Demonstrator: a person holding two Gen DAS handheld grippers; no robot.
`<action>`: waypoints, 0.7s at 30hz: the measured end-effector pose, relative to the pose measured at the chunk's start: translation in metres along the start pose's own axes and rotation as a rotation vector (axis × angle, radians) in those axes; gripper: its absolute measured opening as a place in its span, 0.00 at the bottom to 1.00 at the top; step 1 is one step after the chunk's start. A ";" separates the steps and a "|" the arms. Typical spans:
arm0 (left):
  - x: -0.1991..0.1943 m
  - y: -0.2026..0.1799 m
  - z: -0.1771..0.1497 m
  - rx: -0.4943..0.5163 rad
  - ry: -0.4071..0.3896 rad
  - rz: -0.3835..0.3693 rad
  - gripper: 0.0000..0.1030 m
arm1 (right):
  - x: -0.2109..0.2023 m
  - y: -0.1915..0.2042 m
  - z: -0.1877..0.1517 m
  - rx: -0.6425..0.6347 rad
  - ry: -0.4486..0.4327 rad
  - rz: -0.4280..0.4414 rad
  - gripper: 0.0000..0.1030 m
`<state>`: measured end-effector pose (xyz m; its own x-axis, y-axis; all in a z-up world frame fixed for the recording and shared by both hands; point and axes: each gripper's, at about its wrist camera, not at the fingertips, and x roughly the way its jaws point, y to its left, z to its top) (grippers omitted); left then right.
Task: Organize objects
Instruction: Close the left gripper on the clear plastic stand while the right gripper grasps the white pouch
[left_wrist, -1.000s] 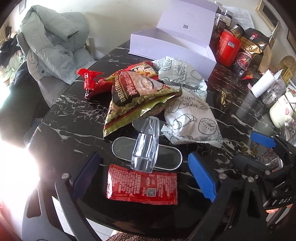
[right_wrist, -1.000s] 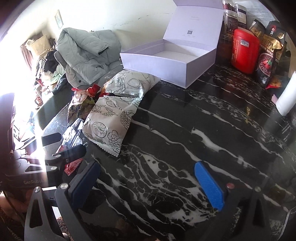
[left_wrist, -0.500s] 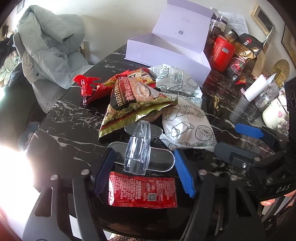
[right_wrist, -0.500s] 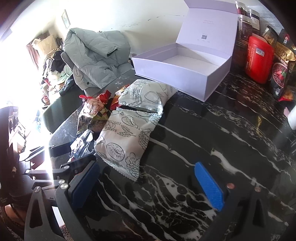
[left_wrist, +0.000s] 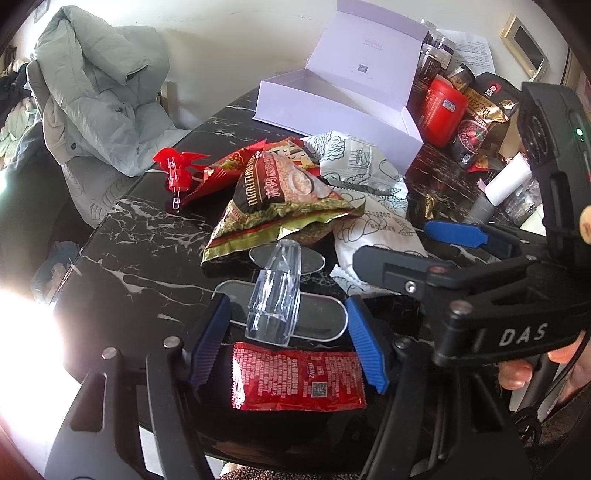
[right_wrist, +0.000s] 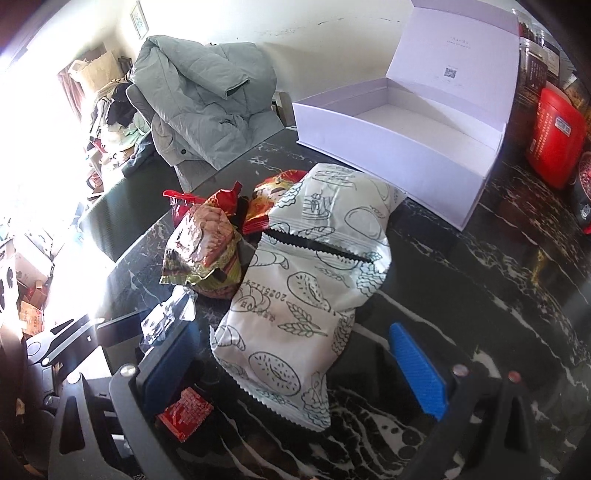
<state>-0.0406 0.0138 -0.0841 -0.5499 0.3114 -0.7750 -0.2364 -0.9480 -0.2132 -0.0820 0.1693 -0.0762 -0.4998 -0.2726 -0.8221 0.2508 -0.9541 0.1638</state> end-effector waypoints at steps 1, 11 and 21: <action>0.000 0.000 0.000 -0.003 0.000 -0.003 0.62 | 0.003 0.000 0.001 0.002 0.006 -0.005 1.00; -0.001 0.011 0.002 -0.095 -0.010 -0.023 0.69 | 0.009 -0.012 -0.001 0.052 0.020 0.111 0.76; 0.007 0.009 0.003 -0.060 0.005 -0.003 0.86 | 0.000 -0.022 -0.011 0.060 0.014 0.135 0.68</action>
<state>-0.0489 0.0080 -0.0894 -0.5450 0.3141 -0.7774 -0.1895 -0.9493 -0.2507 -0.0778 0.1915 -0.0857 -0.4529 -0.3978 -0.7979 0.2651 -0.9145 0.3056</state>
